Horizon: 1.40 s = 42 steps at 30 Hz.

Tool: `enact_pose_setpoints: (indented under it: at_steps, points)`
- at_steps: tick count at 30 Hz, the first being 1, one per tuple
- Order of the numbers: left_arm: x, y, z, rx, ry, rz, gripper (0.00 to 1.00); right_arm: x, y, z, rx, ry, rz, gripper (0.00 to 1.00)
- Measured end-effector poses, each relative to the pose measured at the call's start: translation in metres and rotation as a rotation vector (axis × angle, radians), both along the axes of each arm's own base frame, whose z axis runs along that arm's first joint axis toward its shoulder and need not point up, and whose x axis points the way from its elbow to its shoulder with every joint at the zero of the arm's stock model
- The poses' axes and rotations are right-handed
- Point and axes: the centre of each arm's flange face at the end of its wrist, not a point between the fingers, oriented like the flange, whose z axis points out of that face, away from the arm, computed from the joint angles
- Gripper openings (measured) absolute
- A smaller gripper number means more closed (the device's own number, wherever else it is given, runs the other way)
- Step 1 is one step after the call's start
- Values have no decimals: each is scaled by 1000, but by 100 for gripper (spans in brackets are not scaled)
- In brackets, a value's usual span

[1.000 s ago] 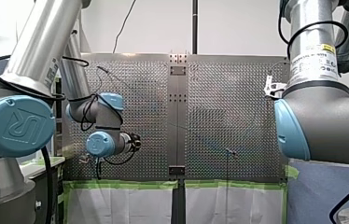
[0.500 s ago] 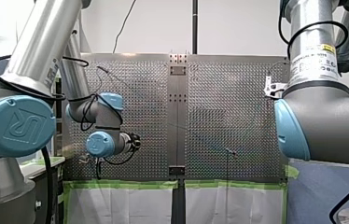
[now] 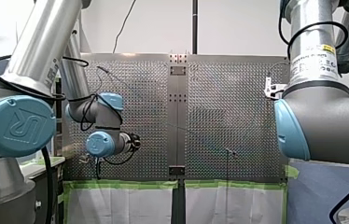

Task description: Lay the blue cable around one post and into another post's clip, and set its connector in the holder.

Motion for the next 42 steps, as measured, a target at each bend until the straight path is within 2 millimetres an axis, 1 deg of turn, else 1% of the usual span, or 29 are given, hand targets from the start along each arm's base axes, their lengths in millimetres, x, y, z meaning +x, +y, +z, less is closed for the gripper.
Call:
enact_pose_setpoints:
  at_steps: [29, 42]
  points:
    - [0, 0, 0, 0, 0, 0, 99, -2, -5, -7, -10, -18, -2, 0]
    - [1, 0, 0, -1, 1, 1, 99, 0, -9, -3, -19, -34, 2, 0]
